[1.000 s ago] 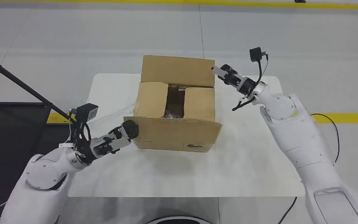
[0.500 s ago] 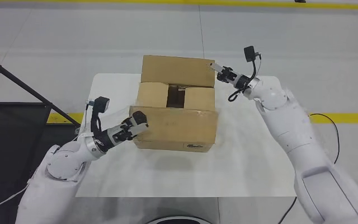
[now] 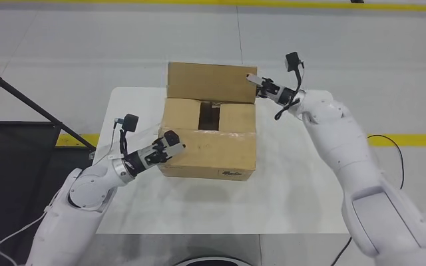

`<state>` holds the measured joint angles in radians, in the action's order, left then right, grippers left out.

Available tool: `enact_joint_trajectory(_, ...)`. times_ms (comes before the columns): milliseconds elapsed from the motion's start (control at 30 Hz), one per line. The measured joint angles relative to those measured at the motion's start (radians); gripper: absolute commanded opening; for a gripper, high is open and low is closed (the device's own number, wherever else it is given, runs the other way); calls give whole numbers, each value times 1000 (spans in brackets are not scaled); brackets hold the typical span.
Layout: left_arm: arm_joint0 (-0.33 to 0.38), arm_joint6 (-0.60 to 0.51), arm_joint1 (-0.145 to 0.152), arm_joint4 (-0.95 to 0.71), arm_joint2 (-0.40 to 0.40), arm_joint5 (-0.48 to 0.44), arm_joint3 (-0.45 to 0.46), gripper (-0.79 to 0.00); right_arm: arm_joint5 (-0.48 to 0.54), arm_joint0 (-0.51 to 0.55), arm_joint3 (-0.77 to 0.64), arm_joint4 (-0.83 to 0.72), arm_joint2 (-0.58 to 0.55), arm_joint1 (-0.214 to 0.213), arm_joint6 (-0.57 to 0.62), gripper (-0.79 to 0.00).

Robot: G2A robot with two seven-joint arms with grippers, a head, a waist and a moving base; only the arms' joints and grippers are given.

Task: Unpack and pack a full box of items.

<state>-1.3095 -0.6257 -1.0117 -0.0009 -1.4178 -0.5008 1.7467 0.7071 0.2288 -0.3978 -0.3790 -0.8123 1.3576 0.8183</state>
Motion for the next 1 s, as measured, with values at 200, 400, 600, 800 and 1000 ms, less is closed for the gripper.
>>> enact_joint_trajectory(200,5,3,-1,7,4,1,-1,0,89,2,7,-146,-58,-2,157,0)
enact_joint_trajectory(400,9,3,-1,11,7,0,1,0,37,40,-108,-235,-100,-30,258,0)
enact_joint_trajectory(600,10,10,-3,15,16,6,3,0,-76,115,-285,-245,-129,-84,372,0)
enact_joint_trajectory(800,9,22,-5,23,25,9,-2,0,-103,190,-399,-219,-160,-130,398,0)
enact_joint_trajectory(1000,13,33,-7,39,35,20,-7,0,-141,233,-444,-208,-167,-154,436,0)
